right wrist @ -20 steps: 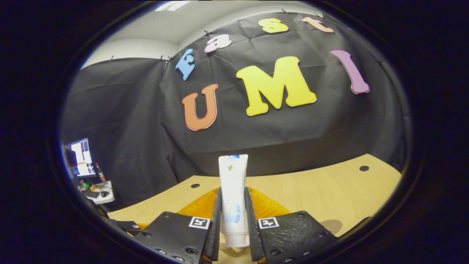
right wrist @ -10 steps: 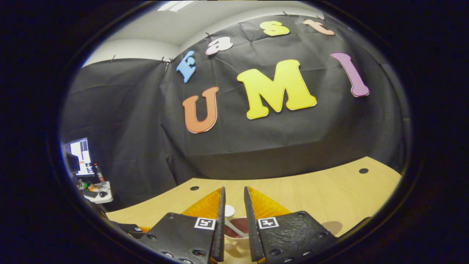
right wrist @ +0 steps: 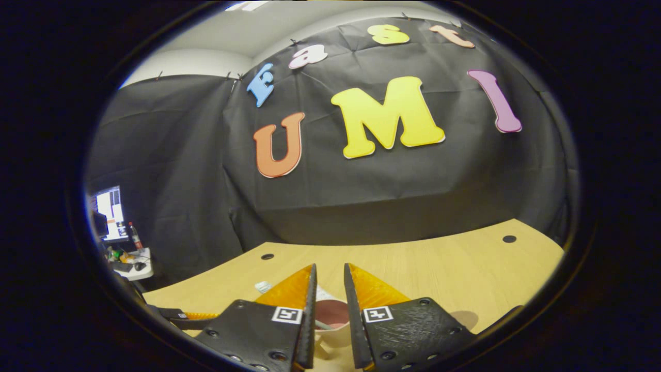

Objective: Put the toothbrush and toothpaste on the desktop into the cup, then pick up the cup and place it on the coaster on the desktop.

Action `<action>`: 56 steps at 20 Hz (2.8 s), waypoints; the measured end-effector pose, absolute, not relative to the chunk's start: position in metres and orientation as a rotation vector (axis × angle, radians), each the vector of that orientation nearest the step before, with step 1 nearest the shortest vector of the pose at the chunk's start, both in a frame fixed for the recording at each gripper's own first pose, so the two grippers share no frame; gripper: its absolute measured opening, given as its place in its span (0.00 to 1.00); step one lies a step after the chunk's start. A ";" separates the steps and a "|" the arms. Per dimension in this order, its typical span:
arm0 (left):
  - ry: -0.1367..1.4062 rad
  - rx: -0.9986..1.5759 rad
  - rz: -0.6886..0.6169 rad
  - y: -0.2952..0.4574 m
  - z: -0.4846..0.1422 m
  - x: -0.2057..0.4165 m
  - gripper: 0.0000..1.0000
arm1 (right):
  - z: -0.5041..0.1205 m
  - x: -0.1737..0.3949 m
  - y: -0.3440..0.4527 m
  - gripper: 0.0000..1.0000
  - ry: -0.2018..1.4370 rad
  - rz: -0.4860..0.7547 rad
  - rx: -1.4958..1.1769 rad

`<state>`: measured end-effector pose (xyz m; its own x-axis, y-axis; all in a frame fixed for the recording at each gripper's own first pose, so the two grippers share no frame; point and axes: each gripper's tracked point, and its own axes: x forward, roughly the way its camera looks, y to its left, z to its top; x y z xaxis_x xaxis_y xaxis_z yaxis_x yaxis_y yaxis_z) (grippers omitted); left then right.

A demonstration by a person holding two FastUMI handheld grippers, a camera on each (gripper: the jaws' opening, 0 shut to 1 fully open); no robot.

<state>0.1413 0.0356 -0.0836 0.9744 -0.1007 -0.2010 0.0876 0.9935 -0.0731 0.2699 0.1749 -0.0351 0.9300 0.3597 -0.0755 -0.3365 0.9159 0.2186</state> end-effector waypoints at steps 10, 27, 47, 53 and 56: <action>0.189 -0.118 -0.080 0.052 -0.060 0.154 0.98 | -0.055 0.330 0.208 0.59 0.387 0.548 -0.078; 0.209 -0.158 -0.020 0.110 -0.063 0.161 0.98 | -0.187 0.395 0.277 0.58 1.010 0.757 -0.597; 0.245 -0.112 -0.038 0.087 -0.079 0.152 0.98 | -0.105 0.396 0.271 0.20 0.650 0.603 0.115; 0.222 -0.062 -0.042 0.060 -0.074 0.146 0.98 | -0.007 0.352 0.215 0.20 0.319 0.668 0.269; 0.229 -0.059 -0.040 0.050 -0.078 0.139 0.98 | -0.001 0.333 0.200 0.20 0.224 0.669 0.192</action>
<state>0.1389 0.0496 -0.0776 0.9731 -0.0465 -0.2256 0.0331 0.9975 -0.0627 0.3335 0.1999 -0.0007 0.7623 0.6312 -0.1430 -0.5901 0.7686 0.2470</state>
